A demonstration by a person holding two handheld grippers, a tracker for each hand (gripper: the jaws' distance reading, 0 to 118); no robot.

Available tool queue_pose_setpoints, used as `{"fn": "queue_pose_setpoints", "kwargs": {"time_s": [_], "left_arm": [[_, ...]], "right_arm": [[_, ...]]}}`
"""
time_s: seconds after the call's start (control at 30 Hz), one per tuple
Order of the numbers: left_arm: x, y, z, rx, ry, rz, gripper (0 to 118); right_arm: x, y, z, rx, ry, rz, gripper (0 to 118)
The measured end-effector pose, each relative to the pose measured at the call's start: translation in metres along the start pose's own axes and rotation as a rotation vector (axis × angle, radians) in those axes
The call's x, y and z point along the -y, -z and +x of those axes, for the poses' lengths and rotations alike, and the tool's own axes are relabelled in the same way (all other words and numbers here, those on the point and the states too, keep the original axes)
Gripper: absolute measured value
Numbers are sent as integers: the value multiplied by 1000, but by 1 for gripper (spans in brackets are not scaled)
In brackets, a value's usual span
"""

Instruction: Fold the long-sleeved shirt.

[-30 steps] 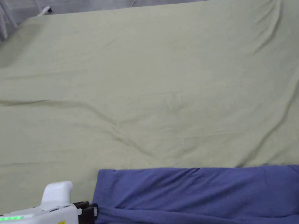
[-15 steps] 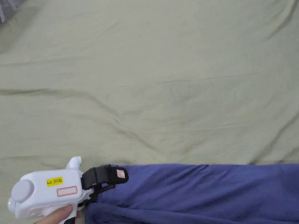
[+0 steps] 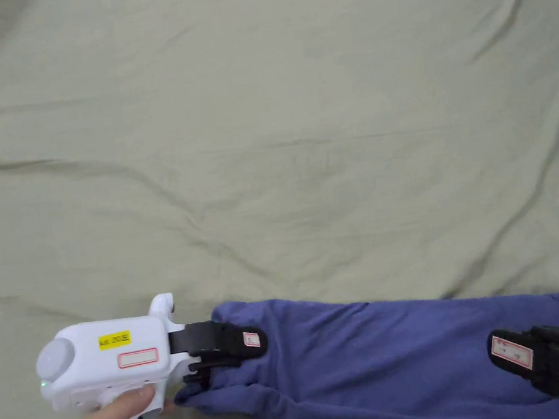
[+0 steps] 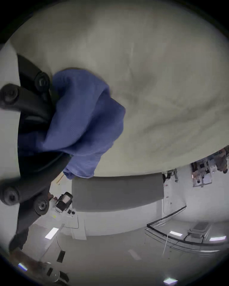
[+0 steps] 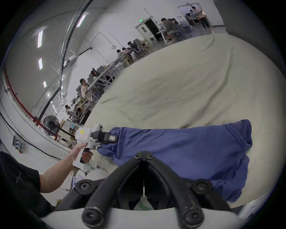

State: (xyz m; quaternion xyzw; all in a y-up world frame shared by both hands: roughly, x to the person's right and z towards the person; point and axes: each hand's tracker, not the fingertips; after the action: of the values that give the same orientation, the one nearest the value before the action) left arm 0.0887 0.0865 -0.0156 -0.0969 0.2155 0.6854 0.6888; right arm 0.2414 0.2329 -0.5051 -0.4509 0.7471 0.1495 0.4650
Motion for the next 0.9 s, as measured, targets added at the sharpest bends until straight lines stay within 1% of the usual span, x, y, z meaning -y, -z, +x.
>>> {"fn": "queue_pose_setpoints", "kwargs": {"time_s": [0.03, 0.1, 0.13, 0.2, 0.23, 0.27, 0.3, 0.33, 0.37, 0.47, 0.6, 0.67, 0.73, 0.77, 0.8, 0.83, 0.87, 0.9], "left_arm": [[1, -17, 9, 36, -22, 51, 0], [2, -46, 17, 108, -52, 97, 0], [2, -60, 22, 123, -42, 111, 0], [-2, -96, 38, 89, 0, 123, 0], [-1, -118, 48, 16, 28, 175, 0], [1, -137, 55, -5, 52, 200, 0], [4, -153, 60, -1, 64, 214, 0], [-4, -182, 56, 11, 51, 228, 0], [-1, -201, 56, -5, 55, 258, 0], [6, -243, 46, -157, 43, 307, 0], [18, -278, 30, -467, -19, 365, 0], [24, -275, 33, -619, -60, 413, 0], [22, -266, 39, -712, -110, 461, 0], [26, -247, 54, -739, -104, 488, 0], [29, -229, 69, -721, -62, 491, 0], [32, -207, 90, -675, 17, 483, 0], [34, -183, 108, -595, 72, 442, 0], [38, -158, 125, -553, 114, 408, 0]], "right_arm": [[-1, -2, -2, 8, -1, 2, 0], [-4, -4, -7, 8, 0, 5, 0], [-6, -5, -10, 9, -2, 11, 0], [-10, -6, -16, 12, -11, 24, 0], [-12, -6, -20, 17, -18, 30, 0], [-15, -6, -24, 25, -22, 36, 0], [-16, -6, -27, 26, -23, 40, 0], [-19, -6, -30, 25, -22, 46, 0], [-20, -6, -32, 22, -21, 54, 0], [-23, -3, -41, 10, -19, 64, 0], [-21, 5, -51, 25, -33, 46, 0], [-17, 8, -53, 52, -51, 22, 0], [-15, 11, -54, 84, -55, -3, 0], [-15, 11, -54, 94, -53, -11, 0], [-15, 10, -54, 99, -52, -12, 0], [-15, 9, -54, 106, -52, -14, 0], [-15, 6, -55, 113, -55, -14, 0], [-15, 3, -55, 117, -60, -12, 0]]}}
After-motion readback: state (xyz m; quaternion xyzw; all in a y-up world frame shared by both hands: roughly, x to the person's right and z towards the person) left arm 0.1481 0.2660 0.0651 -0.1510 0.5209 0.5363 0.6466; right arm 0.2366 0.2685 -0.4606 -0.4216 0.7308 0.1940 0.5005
